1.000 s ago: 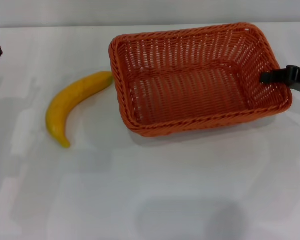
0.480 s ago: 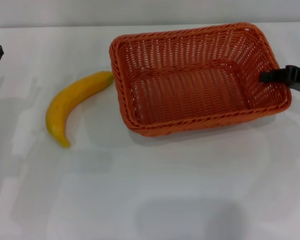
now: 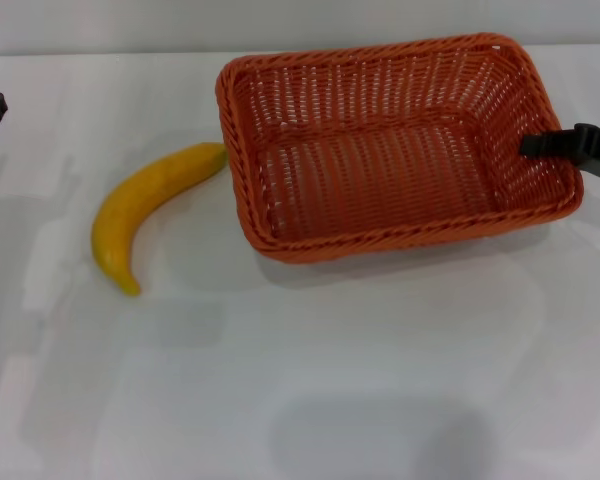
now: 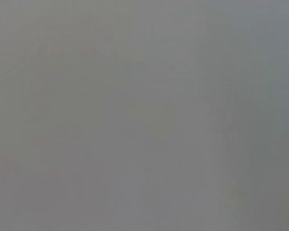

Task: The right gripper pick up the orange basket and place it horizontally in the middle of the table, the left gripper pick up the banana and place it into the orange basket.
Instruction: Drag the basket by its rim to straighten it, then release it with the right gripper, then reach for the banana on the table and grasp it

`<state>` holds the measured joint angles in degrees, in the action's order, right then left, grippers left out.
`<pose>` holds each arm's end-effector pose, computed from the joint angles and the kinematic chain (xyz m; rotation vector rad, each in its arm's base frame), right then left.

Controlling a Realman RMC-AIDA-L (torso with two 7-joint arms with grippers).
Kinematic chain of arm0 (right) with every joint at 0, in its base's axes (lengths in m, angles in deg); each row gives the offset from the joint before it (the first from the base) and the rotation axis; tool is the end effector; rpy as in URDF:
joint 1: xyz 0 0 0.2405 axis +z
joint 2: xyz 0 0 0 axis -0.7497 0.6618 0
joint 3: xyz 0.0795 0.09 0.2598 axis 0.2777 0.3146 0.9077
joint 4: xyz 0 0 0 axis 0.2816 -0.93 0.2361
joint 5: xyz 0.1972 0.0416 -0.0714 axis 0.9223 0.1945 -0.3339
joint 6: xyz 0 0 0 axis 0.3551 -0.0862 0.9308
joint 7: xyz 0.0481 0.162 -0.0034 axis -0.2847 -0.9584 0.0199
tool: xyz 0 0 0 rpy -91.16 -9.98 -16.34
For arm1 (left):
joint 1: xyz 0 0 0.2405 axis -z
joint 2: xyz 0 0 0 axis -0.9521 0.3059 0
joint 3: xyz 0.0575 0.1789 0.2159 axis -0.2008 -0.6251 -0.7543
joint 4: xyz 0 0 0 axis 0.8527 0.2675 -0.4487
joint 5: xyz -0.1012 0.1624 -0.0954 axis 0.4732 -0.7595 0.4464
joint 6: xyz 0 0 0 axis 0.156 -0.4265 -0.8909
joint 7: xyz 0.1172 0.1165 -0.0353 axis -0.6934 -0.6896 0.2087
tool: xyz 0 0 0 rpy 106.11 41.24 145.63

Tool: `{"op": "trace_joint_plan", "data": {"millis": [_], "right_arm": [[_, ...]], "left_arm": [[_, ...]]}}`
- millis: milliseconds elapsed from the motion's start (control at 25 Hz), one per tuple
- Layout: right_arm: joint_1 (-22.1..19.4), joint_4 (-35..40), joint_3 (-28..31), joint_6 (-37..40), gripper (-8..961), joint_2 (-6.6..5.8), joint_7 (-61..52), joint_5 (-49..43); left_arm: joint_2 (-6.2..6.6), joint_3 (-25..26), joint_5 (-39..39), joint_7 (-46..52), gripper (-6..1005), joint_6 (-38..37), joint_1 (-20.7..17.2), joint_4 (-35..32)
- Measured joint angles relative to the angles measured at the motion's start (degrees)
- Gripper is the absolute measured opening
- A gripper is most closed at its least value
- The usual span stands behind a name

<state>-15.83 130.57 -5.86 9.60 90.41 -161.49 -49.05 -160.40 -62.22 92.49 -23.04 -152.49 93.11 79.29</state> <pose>0.3010 0.4198 0.0146 -2.1116 1.6025 0.7285 -0.3554 0.3445 0.0136 -1.4378 -0.2120 -0.5934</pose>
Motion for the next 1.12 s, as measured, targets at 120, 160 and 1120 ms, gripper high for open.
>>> {"op": "trace_joint_plan", "data": {"millis": [120, 160, 1120], "right_arm": [[-0.04, -0.27, 0.0, 0.01, 207, 0.0, 0.14, 0.45], [-0.04, -0.31, 0.0, 0.03, 207, 0.0, 0.25, 0.61], [-2.41, -0.81, -0.7, 0.23, 711, 0.17, 10.33, 8.38]], "left_arm": [[0.0, 0.0, 0.0, 0.0, 893, 0.0, 0.0, -0.04], [0.0, 0.0, 0.0, 0.0, 893, 0.0, 0.0, -0.09], [0.0, 0.35, 0.01, 0.0, 893, -0.07, -0.18, -0.28]]}}
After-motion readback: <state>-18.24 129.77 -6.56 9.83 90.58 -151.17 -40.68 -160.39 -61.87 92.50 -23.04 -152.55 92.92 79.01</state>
